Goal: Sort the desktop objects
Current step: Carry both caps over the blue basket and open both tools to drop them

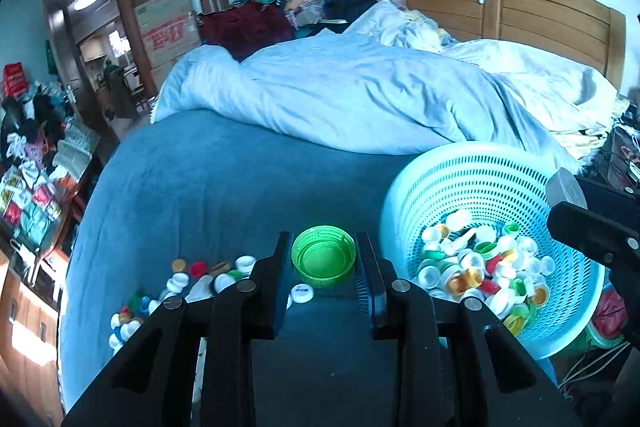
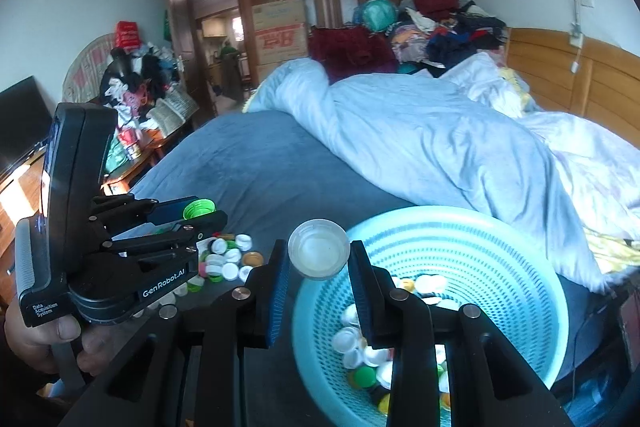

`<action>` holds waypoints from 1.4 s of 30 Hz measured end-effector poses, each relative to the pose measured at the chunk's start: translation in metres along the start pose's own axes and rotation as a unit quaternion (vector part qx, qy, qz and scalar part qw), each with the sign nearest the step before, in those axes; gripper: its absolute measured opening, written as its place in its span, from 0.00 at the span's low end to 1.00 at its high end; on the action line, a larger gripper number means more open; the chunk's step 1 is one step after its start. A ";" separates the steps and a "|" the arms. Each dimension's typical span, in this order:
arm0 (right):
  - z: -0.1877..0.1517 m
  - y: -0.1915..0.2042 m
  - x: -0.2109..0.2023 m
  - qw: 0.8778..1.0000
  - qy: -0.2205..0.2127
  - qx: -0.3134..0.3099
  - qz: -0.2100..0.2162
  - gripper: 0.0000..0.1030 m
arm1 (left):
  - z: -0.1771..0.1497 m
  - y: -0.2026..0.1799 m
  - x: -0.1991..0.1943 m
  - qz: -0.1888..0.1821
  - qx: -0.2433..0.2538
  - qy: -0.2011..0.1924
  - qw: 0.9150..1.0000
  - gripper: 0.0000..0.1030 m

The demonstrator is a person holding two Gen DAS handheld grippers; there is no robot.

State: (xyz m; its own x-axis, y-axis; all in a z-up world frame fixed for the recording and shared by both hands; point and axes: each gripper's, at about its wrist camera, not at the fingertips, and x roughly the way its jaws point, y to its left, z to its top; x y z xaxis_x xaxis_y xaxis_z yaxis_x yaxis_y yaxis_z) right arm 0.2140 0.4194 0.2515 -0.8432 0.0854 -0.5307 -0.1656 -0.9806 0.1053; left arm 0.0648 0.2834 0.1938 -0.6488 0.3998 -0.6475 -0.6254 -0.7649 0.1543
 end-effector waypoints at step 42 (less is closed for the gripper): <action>-0.024 -0.077 0.018 0.993 0.049 0.104 0.008 0.33 | 0.016 -0.105 0.084 -0.153 0.043 0.177 0.971 0.24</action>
State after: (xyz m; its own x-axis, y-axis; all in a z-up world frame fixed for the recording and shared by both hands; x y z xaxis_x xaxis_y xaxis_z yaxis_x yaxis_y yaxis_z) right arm 0.2235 0.4921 0.2137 -0.7938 0.0426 -0.6067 -0.2638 -0.9229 0.2804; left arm 0.0688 0.4054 0.1352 -0.2469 0.3920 -0.8862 -0.8094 -0.5863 -0.0338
